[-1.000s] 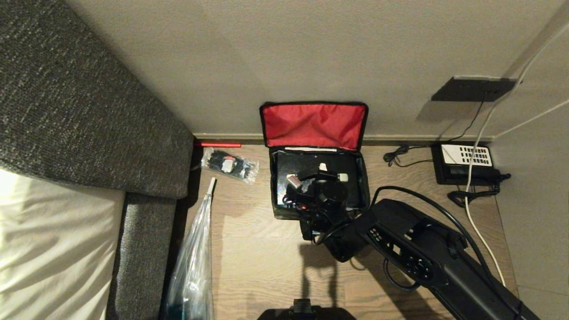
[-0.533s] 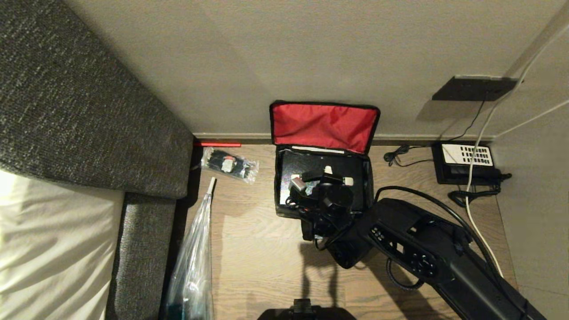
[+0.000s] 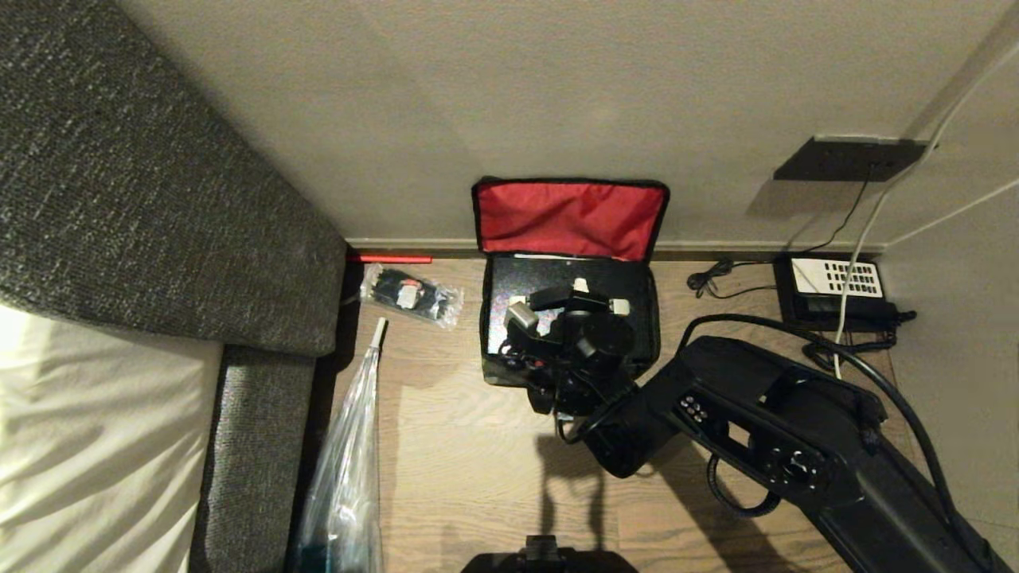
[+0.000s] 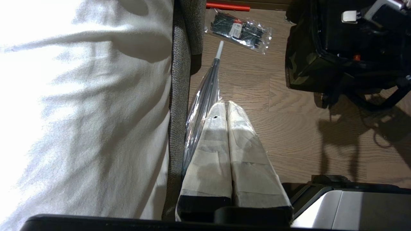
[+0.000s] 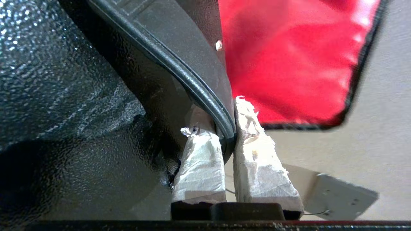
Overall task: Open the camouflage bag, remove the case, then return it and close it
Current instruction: Lift the black box
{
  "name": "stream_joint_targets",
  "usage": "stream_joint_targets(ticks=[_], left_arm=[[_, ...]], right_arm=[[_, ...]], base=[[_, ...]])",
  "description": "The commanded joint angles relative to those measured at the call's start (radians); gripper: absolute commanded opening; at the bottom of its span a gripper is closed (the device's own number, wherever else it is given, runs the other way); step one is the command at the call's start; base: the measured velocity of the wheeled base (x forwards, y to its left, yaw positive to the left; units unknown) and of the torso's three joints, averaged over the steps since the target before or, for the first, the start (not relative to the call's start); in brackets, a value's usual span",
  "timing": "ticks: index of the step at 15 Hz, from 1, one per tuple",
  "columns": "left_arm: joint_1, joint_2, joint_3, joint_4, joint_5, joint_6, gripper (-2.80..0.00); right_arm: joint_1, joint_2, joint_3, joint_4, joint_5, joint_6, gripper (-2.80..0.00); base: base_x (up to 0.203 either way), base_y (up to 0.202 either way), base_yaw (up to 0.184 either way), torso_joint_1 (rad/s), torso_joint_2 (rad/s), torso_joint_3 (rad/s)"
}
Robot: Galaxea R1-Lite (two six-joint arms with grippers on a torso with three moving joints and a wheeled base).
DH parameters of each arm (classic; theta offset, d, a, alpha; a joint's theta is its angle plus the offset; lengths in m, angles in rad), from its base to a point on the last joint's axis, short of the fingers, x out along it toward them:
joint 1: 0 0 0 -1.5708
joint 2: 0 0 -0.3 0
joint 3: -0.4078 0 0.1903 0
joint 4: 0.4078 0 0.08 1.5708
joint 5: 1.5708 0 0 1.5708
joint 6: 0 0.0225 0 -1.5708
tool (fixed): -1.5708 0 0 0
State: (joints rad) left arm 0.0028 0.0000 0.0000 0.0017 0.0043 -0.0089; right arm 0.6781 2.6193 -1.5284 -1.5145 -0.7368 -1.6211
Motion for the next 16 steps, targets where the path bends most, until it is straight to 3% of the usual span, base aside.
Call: stream_joint_targets(ticks=[1, 8, 16], left_arm=[[0.0, 0.0, 0.0, 0.0, 0.0, 0.0, -2.8], [0.0, 0.0, 0.0, 0.0, 0.001, 0.0, -2.8], [0.0, 0.0, 0.0, 0.0, 0.0, 0.0, -2.8]], right_arm=[[0.017, -0.085, 0.057, -0.011, -0.005, -0.009, -2.8], [0.06, -0.166, 0.217, -0.003, -0.045, -0.017, -2.8], [0.058, -0.156, 0.249, -0.01, -0.044, -0.018, -2.8]], base=[[0.0, 0.0, 0.0, 0.0, 0.0, 0.0], [0.0, 0.0, 0.0, 0.0, 0.0, 0.0], [0.0, 0.0, 0.0, 0.0, 0.0, 0.0]])
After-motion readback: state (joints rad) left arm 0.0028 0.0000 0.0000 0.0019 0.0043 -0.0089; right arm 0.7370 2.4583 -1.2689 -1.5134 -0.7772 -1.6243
